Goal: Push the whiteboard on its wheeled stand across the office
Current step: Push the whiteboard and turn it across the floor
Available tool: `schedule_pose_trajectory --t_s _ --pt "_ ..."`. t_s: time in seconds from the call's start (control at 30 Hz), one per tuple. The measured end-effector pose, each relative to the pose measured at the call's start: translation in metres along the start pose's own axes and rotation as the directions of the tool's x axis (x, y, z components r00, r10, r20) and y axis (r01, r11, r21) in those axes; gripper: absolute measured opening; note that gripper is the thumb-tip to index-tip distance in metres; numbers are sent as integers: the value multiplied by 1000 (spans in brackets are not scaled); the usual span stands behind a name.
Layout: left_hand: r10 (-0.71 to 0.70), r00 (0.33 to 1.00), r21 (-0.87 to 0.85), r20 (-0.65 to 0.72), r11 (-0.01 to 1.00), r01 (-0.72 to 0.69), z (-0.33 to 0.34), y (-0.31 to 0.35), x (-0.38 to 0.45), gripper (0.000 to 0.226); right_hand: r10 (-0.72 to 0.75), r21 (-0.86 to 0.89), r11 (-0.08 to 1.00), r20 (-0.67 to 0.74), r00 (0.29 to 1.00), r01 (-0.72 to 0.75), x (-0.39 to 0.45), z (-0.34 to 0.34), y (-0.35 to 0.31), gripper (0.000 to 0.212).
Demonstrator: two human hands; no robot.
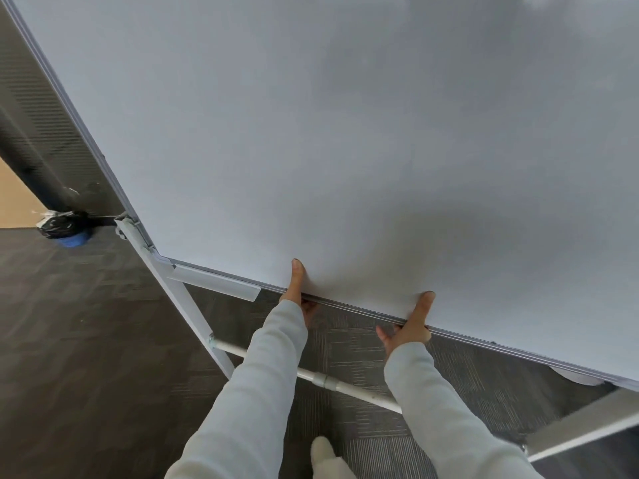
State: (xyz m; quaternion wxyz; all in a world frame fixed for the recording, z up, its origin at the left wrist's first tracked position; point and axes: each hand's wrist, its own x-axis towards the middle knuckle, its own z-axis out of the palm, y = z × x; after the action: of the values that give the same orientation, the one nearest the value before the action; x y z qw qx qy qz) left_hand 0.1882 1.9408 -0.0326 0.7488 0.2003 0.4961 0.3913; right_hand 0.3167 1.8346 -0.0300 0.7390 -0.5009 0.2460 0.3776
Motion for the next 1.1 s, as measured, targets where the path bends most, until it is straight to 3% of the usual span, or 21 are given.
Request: schedule_pose_trajectory --t_s 0.1,0.23,0.53,0.7,0.8,0.93,1.0,1.03,1.1 --pt "17 1000 -14 -21 1000 -17 -10 31 35 127 23 19 1000 52 998 -24 2 44 18 124" --pt "46 998 -53 -49 997 -49 -21 82 76 123 49 -50 998 73 996 -45 15 111 43 102" --pt "115 984 -137 -135 982 -133 -51 180 151 116 126 -163 981 155 980 -101 28 242 104 95" --pt "117 973 -220 -197 962 -160 -72 224 184 88 174 -220 967 188 967 -131 32 300 140 89" --pt "136 965 -226 -226 956 -188 -88 249 204 112 188 -245 961 227 956 -131 35 334 163 89" --pt "145 955 -273 -260 937 -217 -114 282 230 112 212 -256 957 277 937 -140 37 372 196 101" --pt "155 951 -300 -267 925 -235 -126 297 240 93 277 -280 942 330 903 -187 34 386 210 122" --pt "165 949 -319 -269 914 -249 -135 307 249 81 307 -295 933 362 880 -205 33 396 219 122" --pt "161 947 -355 -279 899 -258 -149 324 261 74 334 -294 930 418 844 -222 36 412 231 93"
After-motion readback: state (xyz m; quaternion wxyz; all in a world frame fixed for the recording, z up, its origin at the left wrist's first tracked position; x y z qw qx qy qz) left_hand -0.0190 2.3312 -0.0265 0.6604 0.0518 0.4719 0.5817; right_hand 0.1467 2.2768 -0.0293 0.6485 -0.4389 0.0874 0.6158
